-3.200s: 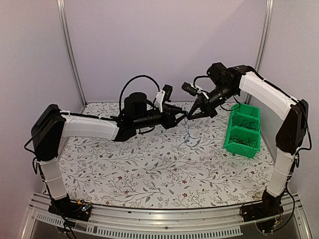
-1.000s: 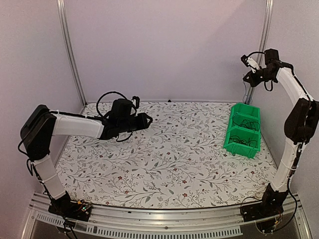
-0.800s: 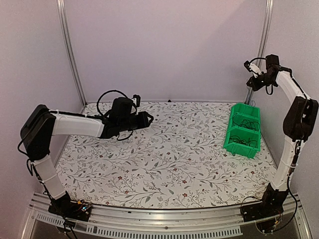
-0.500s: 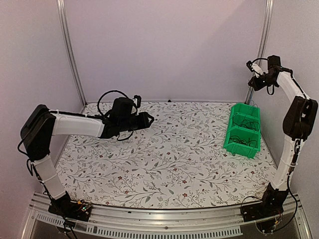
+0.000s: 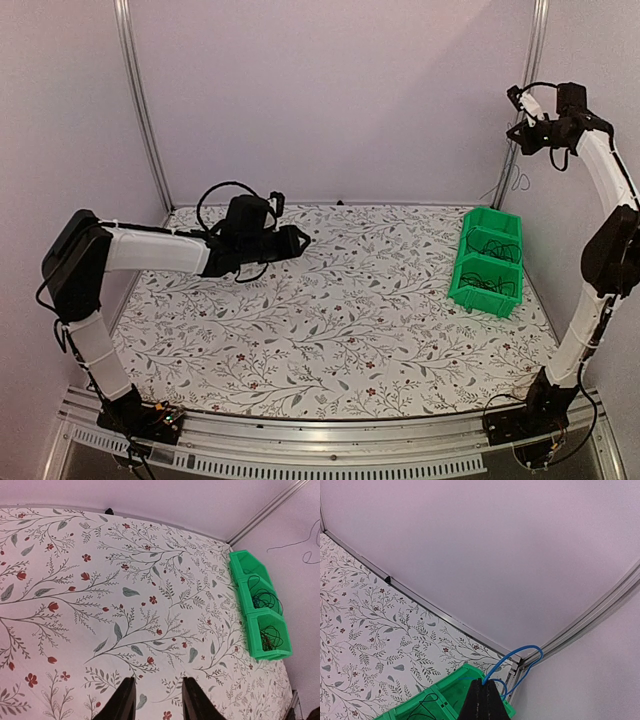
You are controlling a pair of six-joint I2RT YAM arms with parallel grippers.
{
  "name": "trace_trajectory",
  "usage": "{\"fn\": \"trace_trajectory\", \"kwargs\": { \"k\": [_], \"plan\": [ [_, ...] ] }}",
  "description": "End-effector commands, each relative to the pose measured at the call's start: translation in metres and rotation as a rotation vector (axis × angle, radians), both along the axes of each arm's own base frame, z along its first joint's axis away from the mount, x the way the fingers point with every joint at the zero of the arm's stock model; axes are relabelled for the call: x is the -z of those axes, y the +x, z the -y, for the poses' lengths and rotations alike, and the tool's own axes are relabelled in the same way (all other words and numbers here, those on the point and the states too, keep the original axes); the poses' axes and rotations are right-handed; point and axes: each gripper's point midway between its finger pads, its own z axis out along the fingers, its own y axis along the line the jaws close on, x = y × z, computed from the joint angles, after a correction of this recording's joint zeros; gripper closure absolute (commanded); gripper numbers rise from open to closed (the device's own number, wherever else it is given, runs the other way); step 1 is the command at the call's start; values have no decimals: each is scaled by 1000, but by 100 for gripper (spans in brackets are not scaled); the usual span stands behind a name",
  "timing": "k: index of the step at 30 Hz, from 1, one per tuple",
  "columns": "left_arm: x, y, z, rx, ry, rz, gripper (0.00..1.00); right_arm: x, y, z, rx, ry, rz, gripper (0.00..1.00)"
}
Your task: Untangle the cables
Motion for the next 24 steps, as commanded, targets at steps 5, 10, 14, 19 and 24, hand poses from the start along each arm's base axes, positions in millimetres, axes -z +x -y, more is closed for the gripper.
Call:
{"fn": "trace_trajectory", "kwargs": {
  "k": [5, 10, 14, 19, 24],
  "plan": [
    [-11, 1, 16, 44, -10, 14, 65, 19, 22, 10, 50, 3, -4, 100],
    [-9, -1, 13, 37, -6, 4, 65, 32, 34, 16, 71, -5, -12, 100],
    [-8, -2, 13, 33, -7, -2, 65, 57, 46, 21, 84, -13, -53, 100],
    [-8, -2, 13, 27, -7, -3, 65, 96, 57, 26, 97, -5, -122, 100],
    [-7, -2, 12, 24, -4, -8, 65, 148, 65, 32, 116, -17, -221, 100]
  ]
}}
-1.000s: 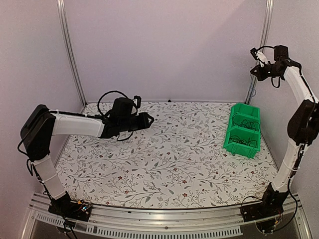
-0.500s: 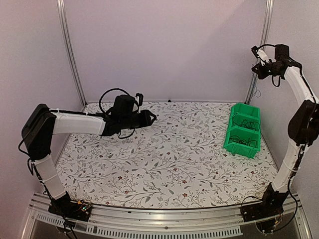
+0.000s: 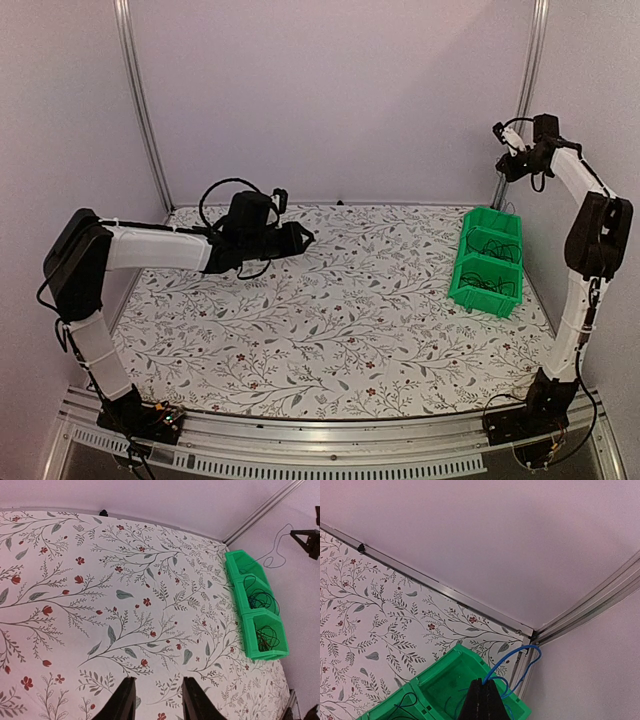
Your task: Untangle the cables
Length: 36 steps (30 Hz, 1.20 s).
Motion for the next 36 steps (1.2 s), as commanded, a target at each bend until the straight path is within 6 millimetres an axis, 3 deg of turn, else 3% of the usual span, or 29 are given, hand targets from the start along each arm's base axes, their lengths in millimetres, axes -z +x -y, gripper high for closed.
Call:
{"fn": "trace_trajectory", "kwargs": {
  "k": [1, 6, 13, 25, 28, 31, 36],
  "plan": [
    [1, -4, 3, 5, 5, -9, 65, 57, 8, 8, 31, -7, -106, 100],
    [4, -6, 0, -4, 8, -16, 65, 99, 2, 12, 48, -12, -202, 100],
    [10, -9, -2, -12, 5, -33, 65, 144, -14, 8, 49, 28, -341, 100],
    [15, -9, -1, -12, 0, -44, 65, 189, -43, 4, 59, 48, -512, 100],
    [16, -9, -1, -9, 0, -48, 64, 196, -47, 7, 70, 37, -540, 96],
    [16, -10, -1, -6, 3, -48, 65, 196, -49, 8, 76, 31, -559, 81],
    [13, -9, -6, -9, 28, -39, 64, 164, -57, 10, 87, 11, -531, 63]
  ]
}}
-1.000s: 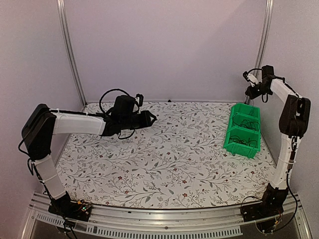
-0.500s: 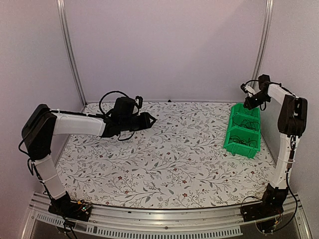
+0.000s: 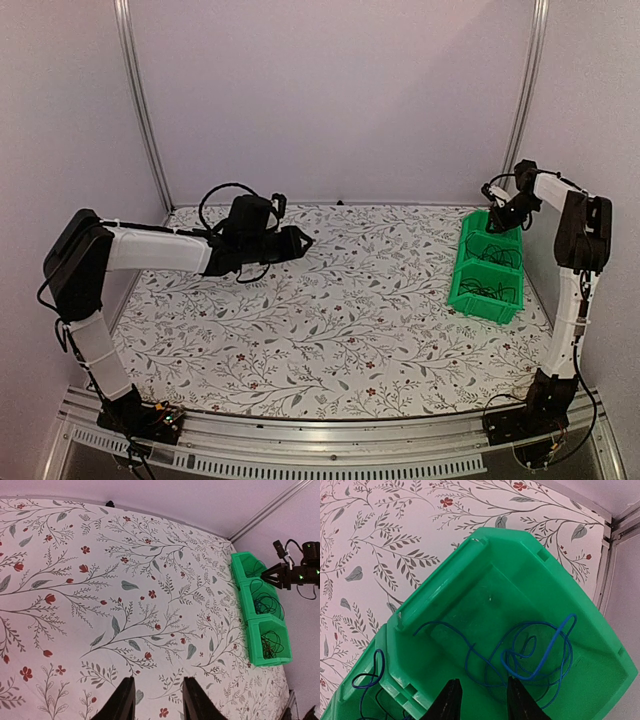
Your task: Untangle the cables
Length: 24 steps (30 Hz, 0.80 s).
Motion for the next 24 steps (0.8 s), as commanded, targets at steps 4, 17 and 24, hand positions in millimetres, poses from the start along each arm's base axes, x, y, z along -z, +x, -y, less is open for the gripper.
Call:
{"fn": "trace_trajectory", "kwargs": {
  "k": [4, 17, 24],
  "plan": [
    [-8, 4, -20, -22, 85, 37, 63, -63, -26, 0, 6, -33, 42, 57],
    [-83, 41, -66, -49, 308, 265, 61, -228, -63, -67, -182, 228, 494, 40],
    [-153, 48, -75, -80, 381, 412, 58, -301, -78, -68, -56, 285, 735, 24]
  ]
}}
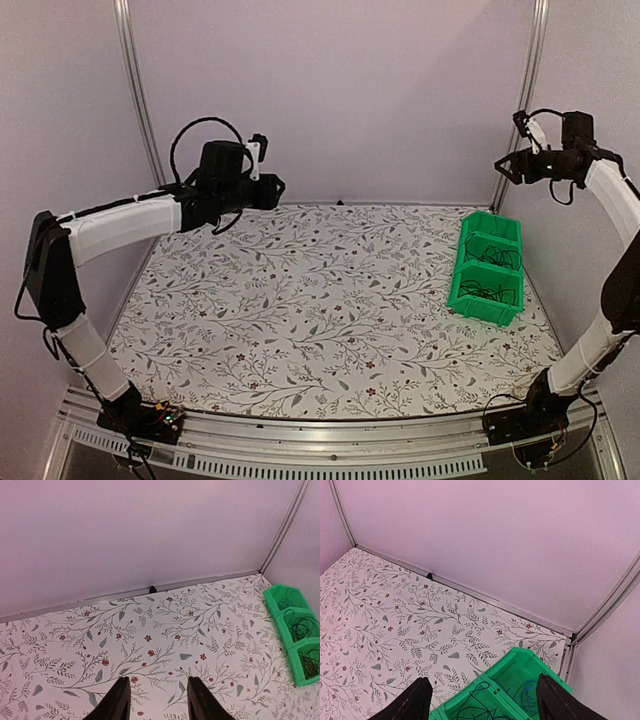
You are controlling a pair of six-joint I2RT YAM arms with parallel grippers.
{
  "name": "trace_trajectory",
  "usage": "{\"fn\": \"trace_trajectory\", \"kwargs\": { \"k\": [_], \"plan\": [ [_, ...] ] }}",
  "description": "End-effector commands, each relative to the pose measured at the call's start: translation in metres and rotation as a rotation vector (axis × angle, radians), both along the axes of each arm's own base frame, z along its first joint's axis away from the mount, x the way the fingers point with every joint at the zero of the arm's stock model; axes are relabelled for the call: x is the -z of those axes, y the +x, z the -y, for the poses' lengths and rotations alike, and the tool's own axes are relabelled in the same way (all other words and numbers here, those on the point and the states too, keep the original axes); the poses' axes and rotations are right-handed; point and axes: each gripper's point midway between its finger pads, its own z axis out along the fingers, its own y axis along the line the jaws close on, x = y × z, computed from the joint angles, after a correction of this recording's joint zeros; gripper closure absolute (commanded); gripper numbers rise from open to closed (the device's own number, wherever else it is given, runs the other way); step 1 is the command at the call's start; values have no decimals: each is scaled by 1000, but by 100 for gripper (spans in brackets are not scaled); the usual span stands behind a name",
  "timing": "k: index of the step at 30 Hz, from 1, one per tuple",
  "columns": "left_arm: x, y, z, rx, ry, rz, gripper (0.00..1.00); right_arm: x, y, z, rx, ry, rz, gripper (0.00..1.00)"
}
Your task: Untangle the cables
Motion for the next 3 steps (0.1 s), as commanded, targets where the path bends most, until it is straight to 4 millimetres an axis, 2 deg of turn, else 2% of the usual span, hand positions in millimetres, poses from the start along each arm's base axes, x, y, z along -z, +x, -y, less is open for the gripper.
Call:
{"fn": "trace_trajectory", "kwargs": {
  "k": [1, 3],
  "plan": [
    [-50, -2, -12, -9, 71, 110, 57, -54, 3, -5, 52, 102, 151, 24],
    [-53, -1, -11, -9, 66, 118, 56, -43, 7, -4, 66, 126, 114, 22]
  ]
}}
